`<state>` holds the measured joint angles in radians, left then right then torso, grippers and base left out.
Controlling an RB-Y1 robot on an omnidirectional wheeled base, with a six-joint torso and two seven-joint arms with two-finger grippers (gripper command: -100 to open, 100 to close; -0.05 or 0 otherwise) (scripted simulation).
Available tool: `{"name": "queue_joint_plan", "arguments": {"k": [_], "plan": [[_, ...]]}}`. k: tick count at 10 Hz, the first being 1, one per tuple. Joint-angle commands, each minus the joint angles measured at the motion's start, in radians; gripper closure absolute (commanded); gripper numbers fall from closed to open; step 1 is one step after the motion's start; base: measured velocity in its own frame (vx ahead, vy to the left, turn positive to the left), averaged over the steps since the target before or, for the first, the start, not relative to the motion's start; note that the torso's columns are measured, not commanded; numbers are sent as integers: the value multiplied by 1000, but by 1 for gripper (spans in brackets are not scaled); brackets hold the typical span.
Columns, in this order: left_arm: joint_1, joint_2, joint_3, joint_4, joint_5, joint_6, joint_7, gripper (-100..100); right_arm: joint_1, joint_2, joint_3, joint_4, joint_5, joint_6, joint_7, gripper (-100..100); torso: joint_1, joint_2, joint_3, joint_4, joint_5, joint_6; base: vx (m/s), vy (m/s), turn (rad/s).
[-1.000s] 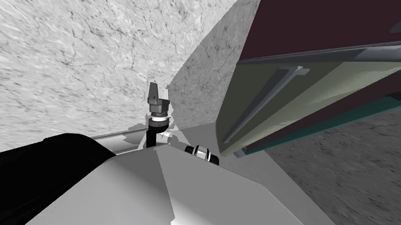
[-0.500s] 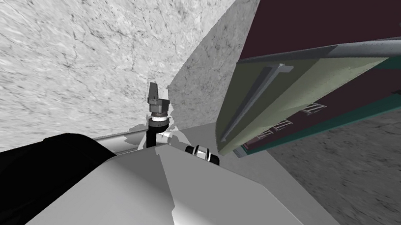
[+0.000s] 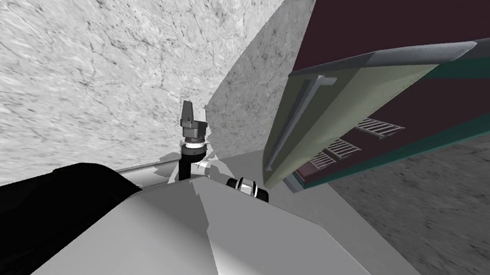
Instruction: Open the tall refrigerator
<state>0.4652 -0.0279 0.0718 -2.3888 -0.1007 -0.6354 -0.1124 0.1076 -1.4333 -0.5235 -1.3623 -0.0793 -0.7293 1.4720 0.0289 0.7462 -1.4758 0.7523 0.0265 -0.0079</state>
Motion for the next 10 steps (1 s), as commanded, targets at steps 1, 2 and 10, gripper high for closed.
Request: {"name": "queue_joint_plan", "arguments": {"k": [1, 2, 10], "plan": [[0, 0, 0, 0, 0, 0, 0, 0, -11, -4, 7, 16, -2, -8, 1, -100, 2, 0, 0, 1, 2, 0, -3, -1, -31], [0, 0, 0, 0, 0, 0, 0, 0, -14, 30, 18, 38, -2, -9, -8, -100, -2, 0, 1, -2, -3, 1, 49, -67, 9], [0, 0, 0, 0, 0, 0, 0, 0, -10, -3, -1, 17, -13, -15, 5, -100, -9, -2, 0, -4, -8, 3, -1, -5, 1]]}}
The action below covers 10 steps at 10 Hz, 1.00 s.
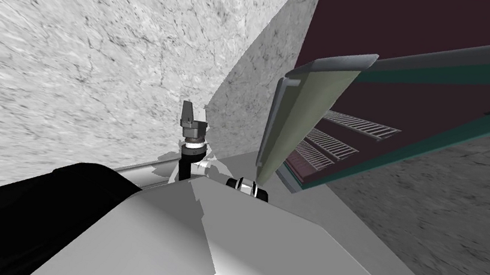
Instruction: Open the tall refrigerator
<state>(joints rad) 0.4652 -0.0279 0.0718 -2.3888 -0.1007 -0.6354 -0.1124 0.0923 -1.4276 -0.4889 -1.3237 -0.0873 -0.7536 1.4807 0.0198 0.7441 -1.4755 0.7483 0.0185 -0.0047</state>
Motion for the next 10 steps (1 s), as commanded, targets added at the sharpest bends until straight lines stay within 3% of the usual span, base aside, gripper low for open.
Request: {"name": "queue_joint_plan", "arguments": {"k": [1, 8, 10], "plan": [[0, 0, 0, 0, 0, 0, 0, 0, 6, -9, -36, -22, -5, 9, -4, -100, 1, 0, 0, 0, 0, 0, 0, 0, 0], [0, 0, 0, 0, 0, 0, 0, 0, -4, -22, -53, -31, -16, 6, 2, -100, 6, 2, 0, 4, 7, -3, -2, 2, 3], [0, 0, 0, 0, 0, 0, 0, 0, 20, 23, -27, -20, -7, 17, -10, -100, 7, 3, 2, 2, 4, -1, 21, -53, -8]]}}
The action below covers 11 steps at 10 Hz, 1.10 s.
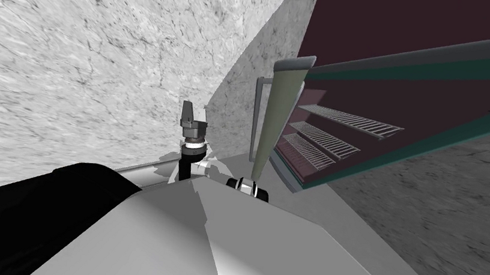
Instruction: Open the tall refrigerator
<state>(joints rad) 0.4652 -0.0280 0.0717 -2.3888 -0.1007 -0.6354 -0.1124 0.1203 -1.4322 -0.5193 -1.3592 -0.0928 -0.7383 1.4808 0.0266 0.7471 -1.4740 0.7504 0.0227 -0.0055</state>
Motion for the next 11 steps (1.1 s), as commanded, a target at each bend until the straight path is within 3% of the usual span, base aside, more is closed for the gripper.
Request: {"name": "queue_joint_plan", "arguments": {"k": [1, 2, 3, 4, 8, 10, 11], "plan": [[0, 0, 0, 0, 0, 0, 0, 0, 1, 24, 13, 4, 3, 4, -2, -100, -11, -4, -2, -2, -5, 1, 24, -57, -6], [0, 0, 0, 0, 0, 0, 0, 0, 0, 0, 0, 0, 0, 0, 0, 100, -12, -4, -2, -4, -8, 2, -26, 36, -18], [0, 0, 0, 0, 0, 0, 0, 0, -5, 11, 20, 7, 2, 6, -1, 100, -10, -3, 0, -7, -11, 3, -20, 25, -14], [0, 0, 0, 0, 0, 0, 0, 0, -21, -9, -3, -8, -16, 1, 7, -100, -14, -4, 0, -6, -12, 3, -8, 5, 6], [0, 0, 0, 0, 0, 0, 0, 0, -29, -17, -14, -14, -23, -2, 10, -100, -3, 1, 0, 1, -1, 1, 3, -9, 2], [0, 0, 0, 0, 0, 0, 0, 0, -3, 4, 14, -8, -11, -2, 11, -100, -4, 1, 2, 0, -3, 2, -1, -9, -15], [0, 0, 0, 0, 0, 0, 0, 0, 4, 9, 23, -6, -8, -2, 11, 100, -8, 1, 2, -1, -6, 3, 4, -8, -6]]}}
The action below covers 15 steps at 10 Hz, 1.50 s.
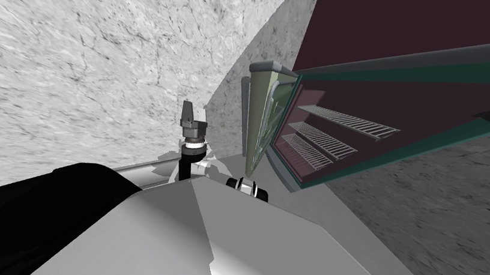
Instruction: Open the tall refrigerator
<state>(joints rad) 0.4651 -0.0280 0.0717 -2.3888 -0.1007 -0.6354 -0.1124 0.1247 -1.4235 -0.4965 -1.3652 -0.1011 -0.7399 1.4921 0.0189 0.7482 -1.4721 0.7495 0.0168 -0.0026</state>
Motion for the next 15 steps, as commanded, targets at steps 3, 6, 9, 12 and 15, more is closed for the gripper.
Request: {"name": "queue_joint_plan", "arguments": {"k": [3, 6, 9, 12, 15], "plan": [[0, 0, 0, 0, 0, 0, 0, 0, -16, -23, -32, -16, -23, -4, 3, -100, -4, 0, -1, 3, 1, 0, 5, -9, -2], [0, 0, 0, 0, 0, 0, 0, 0, -29, -28, -38, -19, -28, -5, 3, -100, 5, 2, 0, 3, 5, -1, 4, -9, -2], [0, 0, 0, 0, 0, 0, 0, 0, 0, -11, -14, -13, -18, -7, 3, -100, 5, 2, 1, 2, 4, -1, 1, -7, -7], [0, 0, 0, 0, 0, 0, 0, 0, -11, -24, -30, -24, -35, -12, 6, -100, -9, -2, -2, 1, -2, 1, 4, -18, -2], [0, 0, 0, 0, 0, 0, 0, 0, -15, -29, -37, -27, -40, -13, 7, -100, 4, 1, 1, 2, 3, -1, 8, -22, 0]]}}
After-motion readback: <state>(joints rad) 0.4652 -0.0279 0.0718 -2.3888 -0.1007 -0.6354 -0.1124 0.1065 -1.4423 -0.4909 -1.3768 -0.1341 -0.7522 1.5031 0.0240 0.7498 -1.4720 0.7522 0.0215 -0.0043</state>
